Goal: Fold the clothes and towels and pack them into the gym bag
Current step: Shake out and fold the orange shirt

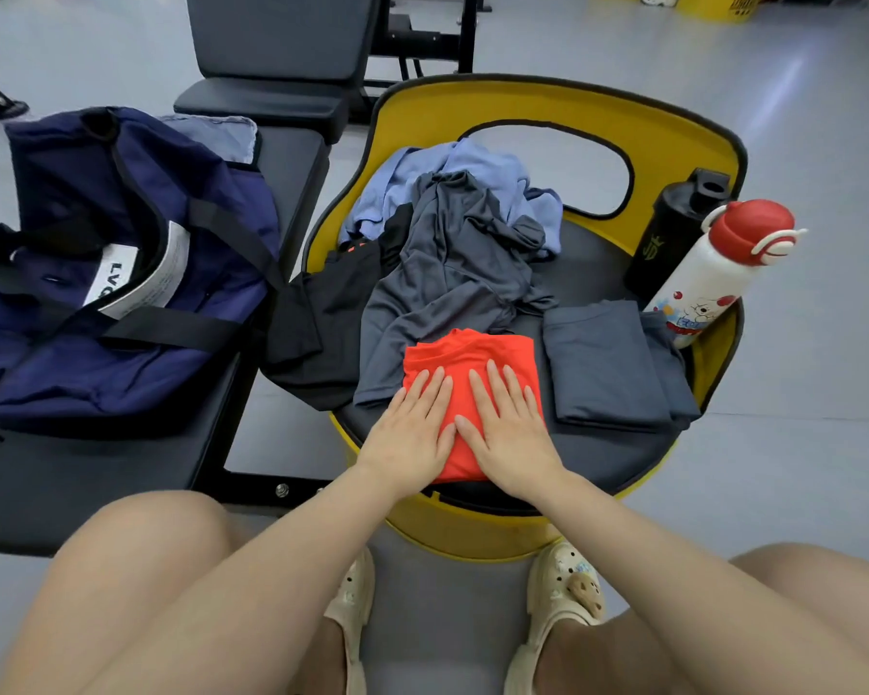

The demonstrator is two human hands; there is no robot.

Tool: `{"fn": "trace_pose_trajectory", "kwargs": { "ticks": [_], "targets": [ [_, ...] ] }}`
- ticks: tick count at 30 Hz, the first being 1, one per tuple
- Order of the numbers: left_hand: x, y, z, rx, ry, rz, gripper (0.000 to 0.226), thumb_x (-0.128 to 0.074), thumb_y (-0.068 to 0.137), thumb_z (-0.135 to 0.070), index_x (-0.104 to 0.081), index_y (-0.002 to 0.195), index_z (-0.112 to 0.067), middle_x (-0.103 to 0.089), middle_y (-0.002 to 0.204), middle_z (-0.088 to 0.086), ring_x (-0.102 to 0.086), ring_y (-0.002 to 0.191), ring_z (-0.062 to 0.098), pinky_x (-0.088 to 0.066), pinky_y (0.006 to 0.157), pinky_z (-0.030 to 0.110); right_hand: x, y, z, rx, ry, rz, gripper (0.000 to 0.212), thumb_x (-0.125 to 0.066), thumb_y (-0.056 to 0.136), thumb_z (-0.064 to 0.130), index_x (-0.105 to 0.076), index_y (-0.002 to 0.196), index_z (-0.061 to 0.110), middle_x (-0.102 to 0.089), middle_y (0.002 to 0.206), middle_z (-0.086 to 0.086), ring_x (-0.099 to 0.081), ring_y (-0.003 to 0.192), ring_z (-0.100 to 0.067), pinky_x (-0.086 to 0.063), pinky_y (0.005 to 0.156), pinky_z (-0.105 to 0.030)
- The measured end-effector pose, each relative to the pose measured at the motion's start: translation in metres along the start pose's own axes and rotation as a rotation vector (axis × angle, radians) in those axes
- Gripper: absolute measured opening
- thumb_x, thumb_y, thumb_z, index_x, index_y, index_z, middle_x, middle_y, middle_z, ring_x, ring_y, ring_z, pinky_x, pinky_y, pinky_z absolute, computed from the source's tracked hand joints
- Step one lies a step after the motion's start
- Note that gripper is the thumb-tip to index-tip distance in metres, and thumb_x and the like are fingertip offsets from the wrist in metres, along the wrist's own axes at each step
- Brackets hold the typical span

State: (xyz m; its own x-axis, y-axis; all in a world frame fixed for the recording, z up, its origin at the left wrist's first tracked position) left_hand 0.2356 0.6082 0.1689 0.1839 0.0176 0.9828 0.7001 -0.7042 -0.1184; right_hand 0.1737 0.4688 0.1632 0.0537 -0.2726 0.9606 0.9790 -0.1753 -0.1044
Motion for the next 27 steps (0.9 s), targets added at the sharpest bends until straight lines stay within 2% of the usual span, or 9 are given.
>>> {"fn": "trace_pose_trajectory", "kwargs": {
  "ticks": [3,5,9,11,14,17,20,23,27],
  "targets": [
    [0.002,-0.006,0.004,-0.043,-0.029,0.042,0.058,-0.018,0.103,-0.038,0.003,0.152,-0.015,0.009,0.159,-0.001,0.011,0.146,0.014,0.004,0.118,0.029,0.003,-0.006,0.004,0.003,0.035,0.012,0.074,-0.001,0.090,0.061,0.000,0.153,0.023,0.009,0.161,0.000,0.013,0.147,-0.017,0.008,0.117,-0.034],
    [0.007,-0.007,0.005,-0.023,-0.212,0.013,0.056,-0.028,0.103,-0.035,-0.011,0.152,-0.014,-0.003,0.160,0.000,-0.001,0.147,0.015,-0.005,0.118,0.029,0.007,-0.008,0.004,-0.001,0.126,-0.039,0.056,-0.022,0.103,0.042,-0.013,0.153,0.018,-0.005,0.161,-0.002,0.001,0.148,-0.017,0.001,0.118,-0.033],
    [0.017,-0.008,0.010,0.311,-0.622,-0.282,0.042,-0.054,0.095,-0.025,-0.045,0.133,-0.011,-0.043,0.134,0.007,-0.044,0.124,0.025,-0.037,0.101,0.034,0.022,-0.011,-0.006,-0.179,0.362,-0.292,0.045,-0.044,0.100,0.021,-0.040,0.142,0.004,-0.037,0.149,-0.012,-0.030,0.139,-0.025,-0.022,0.113,-0.031],
    [0.017,-0.007,0.013,0.449,-0.733,-0.213,0.044,-0.062,0.090,-0.031,-0.047,0.124,-0.007,-0.051,0.119,0.010,-0.053,0.111,0.027,-0.042,0.089,0.033,0.028,-0.014,-0.011,-0.308,0.382,-0.282,0.049,-0.050,0.098,0.024,-0.038,0.141,0.003,-0.040,0.144,-0.014,-0.036,0.133,-0.029,-0.027,0.108,-0.034],
    [0.020,-0.004,0.016,0.573,-0.807,-0.034,0.048,-0.064,0.088,-0.039,-0.052,0.116,-0.003,-0.062,0.110,0.012,-0.058,0.105,0.029,-0.042,0.080,0.031,0.031,-0.014,-0.011,-0.452,0.434,-0.163,0.056,-0.052,0.097,0.031,-0.034,0.140,0.000,-0.042,0.138,-0.020,-0.041,0.128,-0.036,-0.033,0.102,-0.039],
    [0.025,-0.001,0.015,0.573,-0.815,0.043,0.033,-0.062,0.088,-0.041,-0.060,0.088,-0.009,-0.065,0.097,0.011,-0.062,0.099,0.032,-0.049,0.081,0.037,0.032,-0.008,-0.010,-0.517,0.427,-0.064,0.049,-0.049,0.098,0.035,-0.043,0.130,-0.002,-0.048,0.132,-0.023,-0.044,0.124,-0.038,-0.038,0.098,-0.041],
    [0.028,0.001,0.010,0.597,-0.904,0.059,0.034,-0.062,0.089,-0.036,-0.062,0.103,-0.006,-0.065,0.113,0.013,-0.060,0.105,0.031,-0.050,0.090,0.041,0.037,-0.002,-0.009,-0.575,0.447,0.002,0.048,-0.050,0.098,0.036,-0.046,0.127,-0.002,-0.049,0.134,-0.022,-0.045,0.125,-0.037,-0.039,0.097,-0.039],
    [0.033,0.000,0.005,0.617,-0.998,0.051,0.033,-0.061,0.091,-0.029,-0.060,0.114,-0.006,-0.062,0.118,0.012,-0.060,0.107,0.031,-0.051,0.089,0.042,0.044,0.002,-0.008,-0.590,0.500,0.001,0.050,-0.054,0.096,0.032,-0.045,0.131,-0.002,-0.048,0.137,-0.020,-0.044,0.127,-0.035,-0.038,0.098,-0.036],
    [0.039,0.002,0.005,0.633,-1.028,-0.029,0.024,-0.062,0.090,-0.024,-0.060,0.109,-0.010,-0.063,0.117,0.012,-0.060,0.106,0.031,-0.050,0.091,0.044,0.050,0.002,-0.008,-0.575,0.641,-0.056,0.057,-0.061,0.093,0.026,-0.042,0.139,-0.001,-0.046,0.143,-0.016,-0.041,0.133,-0.031,-0.033,0.104,-0.033]
  ]
}}
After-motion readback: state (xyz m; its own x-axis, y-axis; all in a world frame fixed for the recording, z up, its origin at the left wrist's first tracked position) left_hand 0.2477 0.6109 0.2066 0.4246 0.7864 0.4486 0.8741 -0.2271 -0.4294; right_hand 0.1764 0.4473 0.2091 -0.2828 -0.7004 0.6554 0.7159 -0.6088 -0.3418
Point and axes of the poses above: each hand's wrist, its own y-axis towards the middle knuckle, its own x-axis out of the back of the hand, z = x × y, the point moved 1 cm from there along y, towards the middle knuckle
